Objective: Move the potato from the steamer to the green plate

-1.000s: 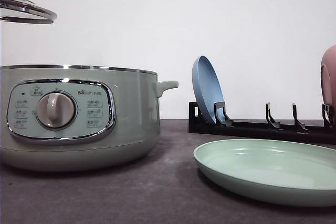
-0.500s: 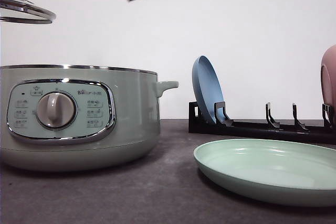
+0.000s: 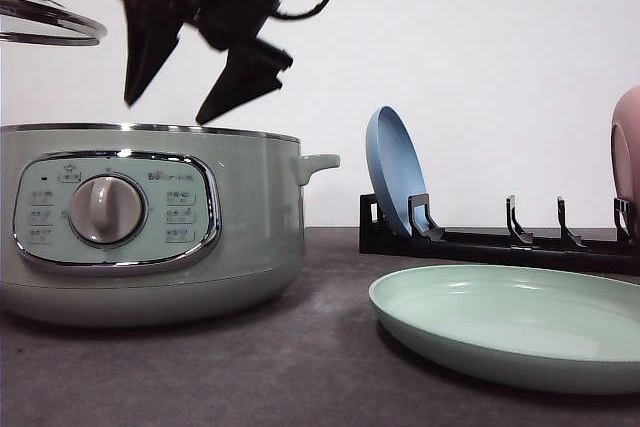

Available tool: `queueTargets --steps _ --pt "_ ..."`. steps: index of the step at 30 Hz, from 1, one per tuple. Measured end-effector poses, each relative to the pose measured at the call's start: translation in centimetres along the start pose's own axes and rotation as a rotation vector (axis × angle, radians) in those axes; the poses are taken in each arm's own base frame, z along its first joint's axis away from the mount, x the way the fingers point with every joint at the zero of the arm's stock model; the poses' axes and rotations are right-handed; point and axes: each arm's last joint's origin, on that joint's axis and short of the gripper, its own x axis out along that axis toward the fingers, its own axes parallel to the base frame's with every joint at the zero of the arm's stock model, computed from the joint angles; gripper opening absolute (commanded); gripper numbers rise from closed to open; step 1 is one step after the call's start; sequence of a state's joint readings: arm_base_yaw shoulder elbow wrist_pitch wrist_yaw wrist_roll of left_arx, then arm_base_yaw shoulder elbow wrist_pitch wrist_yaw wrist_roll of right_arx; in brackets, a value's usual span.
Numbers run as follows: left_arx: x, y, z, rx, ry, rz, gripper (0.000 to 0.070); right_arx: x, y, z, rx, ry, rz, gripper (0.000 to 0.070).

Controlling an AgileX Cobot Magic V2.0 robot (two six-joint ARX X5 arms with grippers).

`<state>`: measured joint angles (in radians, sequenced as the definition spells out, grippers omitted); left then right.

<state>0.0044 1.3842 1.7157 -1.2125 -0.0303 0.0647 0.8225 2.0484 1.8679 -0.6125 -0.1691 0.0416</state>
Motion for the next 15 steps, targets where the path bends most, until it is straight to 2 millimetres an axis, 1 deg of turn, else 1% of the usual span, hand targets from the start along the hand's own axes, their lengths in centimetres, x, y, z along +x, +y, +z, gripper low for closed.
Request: queueTargets --steps 6,15 --pt "0.0 0.0 0.0 0.0 0.001 0.0 0.0001 2.0 0.1 -0.9 -0.002 0.046 -0.032 0.0496" --pt "0.0 0.0 0.0 0.0 0.004 0.0 0.0001 3.2 0.1 -1.4 -0.004 0.071 -0.053 0.0496"
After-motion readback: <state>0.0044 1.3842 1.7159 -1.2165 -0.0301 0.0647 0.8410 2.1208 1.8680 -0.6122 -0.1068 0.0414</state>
